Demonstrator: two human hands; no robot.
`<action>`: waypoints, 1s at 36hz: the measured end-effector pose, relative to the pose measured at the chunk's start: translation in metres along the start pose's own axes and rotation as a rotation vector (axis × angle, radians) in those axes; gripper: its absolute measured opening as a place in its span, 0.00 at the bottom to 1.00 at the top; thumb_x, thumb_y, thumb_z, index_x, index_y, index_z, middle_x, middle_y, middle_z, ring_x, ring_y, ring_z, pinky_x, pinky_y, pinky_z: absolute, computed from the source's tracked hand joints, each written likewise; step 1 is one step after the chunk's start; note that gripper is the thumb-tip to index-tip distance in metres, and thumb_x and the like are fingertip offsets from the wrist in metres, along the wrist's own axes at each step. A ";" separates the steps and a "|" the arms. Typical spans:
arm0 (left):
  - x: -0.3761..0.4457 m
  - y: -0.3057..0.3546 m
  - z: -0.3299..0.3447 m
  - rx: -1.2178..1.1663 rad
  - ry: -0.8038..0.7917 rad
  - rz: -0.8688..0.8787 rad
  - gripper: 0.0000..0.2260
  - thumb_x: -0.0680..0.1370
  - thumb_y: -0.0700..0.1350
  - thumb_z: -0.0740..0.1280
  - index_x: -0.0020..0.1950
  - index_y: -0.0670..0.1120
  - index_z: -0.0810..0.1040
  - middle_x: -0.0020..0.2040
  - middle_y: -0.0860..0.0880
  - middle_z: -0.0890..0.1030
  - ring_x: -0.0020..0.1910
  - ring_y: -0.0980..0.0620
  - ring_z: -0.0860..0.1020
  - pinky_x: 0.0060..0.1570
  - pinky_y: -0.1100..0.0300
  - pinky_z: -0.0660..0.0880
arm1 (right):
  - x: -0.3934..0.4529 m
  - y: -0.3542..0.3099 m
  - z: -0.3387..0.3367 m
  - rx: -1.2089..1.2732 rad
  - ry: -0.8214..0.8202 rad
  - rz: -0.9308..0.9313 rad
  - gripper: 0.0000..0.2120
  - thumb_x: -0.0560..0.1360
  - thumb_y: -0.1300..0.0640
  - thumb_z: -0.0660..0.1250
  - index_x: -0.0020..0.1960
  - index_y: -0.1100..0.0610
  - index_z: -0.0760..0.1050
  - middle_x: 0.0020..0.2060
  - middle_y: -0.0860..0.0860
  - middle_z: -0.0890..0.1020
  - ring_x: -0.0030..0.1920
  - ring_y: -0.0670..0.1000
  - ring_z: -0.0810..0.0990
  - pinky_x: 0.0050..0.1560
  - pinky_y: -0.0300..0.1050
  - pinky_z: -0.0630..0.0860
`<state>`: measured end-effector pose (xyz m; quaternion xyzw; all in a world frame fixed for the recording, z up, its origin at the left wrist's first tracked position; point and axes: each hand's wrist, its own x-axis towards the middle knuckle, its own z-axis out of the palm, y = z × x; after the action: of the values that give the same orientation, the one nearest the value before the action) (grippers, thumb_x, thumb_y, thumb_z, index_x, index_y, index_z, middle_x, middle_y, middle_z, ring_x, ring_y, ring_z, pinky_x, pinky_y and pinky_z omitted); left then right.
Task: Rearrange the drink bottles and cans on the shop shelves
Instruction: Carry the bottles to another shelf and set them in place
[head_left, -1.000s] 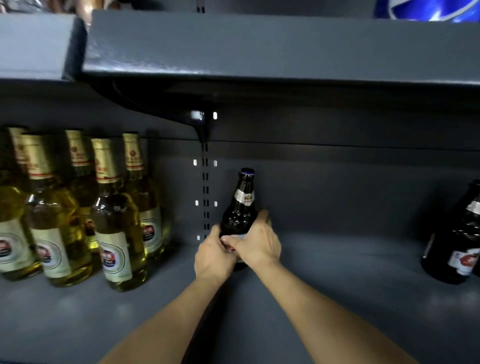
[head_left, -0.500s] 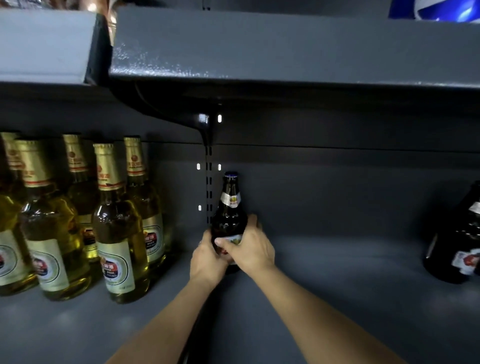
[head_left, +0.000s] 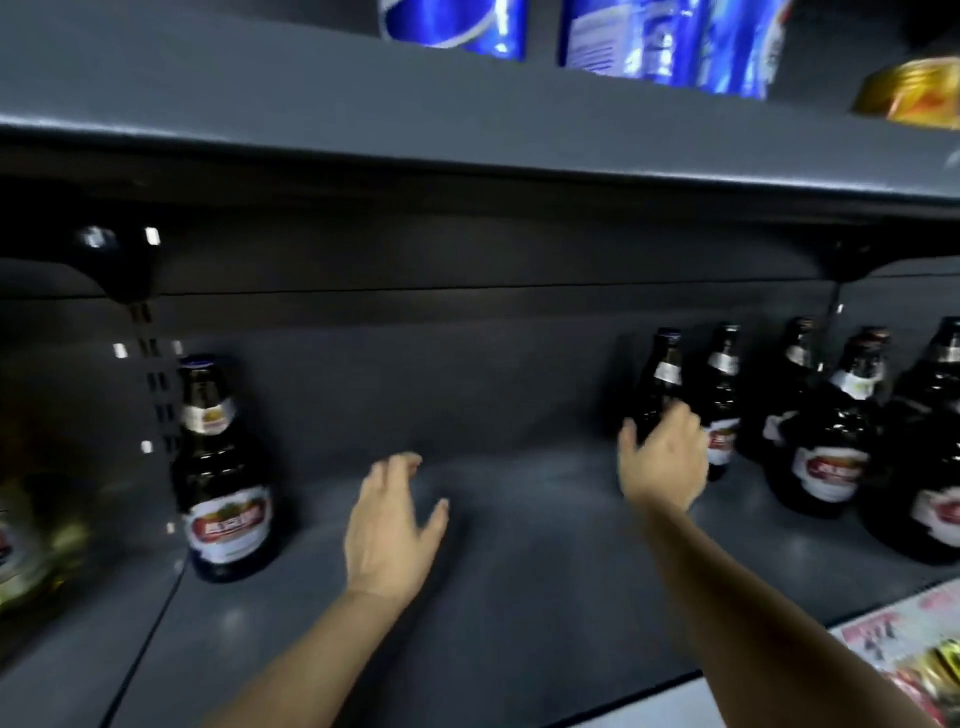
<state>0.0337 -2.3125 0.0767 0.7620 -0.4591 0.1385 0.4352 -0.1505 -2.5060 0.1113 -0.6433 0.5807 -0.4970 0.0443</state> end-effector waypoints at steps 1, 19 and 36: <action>0.002 0.012 0.010 0.034 -0.047 0.014 0.20 0.73 0.50 0.70 0.63 0.49 0.70 0.58 0.51 0.72 0.58 0.49 0.72 0.53 0.52 0.74 | 0.010 0.011 -0.003 -0.002 -0.028 0.015 0.24 0.73 0.53 0.69 0.63 0.66 0.68 0.56 0.65 0.75 0.58 0.66 0.71 0.53 0.59 0.69; 0.014 0.126 0.116 0.107 -0.390 -0.113 0.29 0.76 0.53 0.68 0.73 0.52 0.59 0.69 0.53 0.65 0.67 0.52 0.66 0.58 0.55 0.73 | 0.069 0.064 0.007 0.222 -0.536 0.042 0.35 0.66 0.48 0.77 0.63 0.58 0.63 0.59 0.56 0.78 0.61 0.60 0.75 0.56 0.52 0.72; 0.013 0.076 0.068 -0.202 -0.170 -0.350 0.45 0.70 0.52 0.73 0.78 0.55 0.46 0.69 0.51 0.70 0.66 0.50 0.72 0.53 0.56 0.74 | -0.036 -0.055 0.001 0.345 -0.705 -0.136 0.36 0.61 0.43 0.78 0.60 0.53 0.64 0.58 0.51 0.77 0.59 0.55 0.77 0.54 0.49 0.75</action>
<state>-0.0343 -2.3886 0.0856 0.7915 -0.3665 -0.0504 0.4865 -0.1048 -2.4604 0.1243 -0.7946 0.3940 -0.3378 0.3151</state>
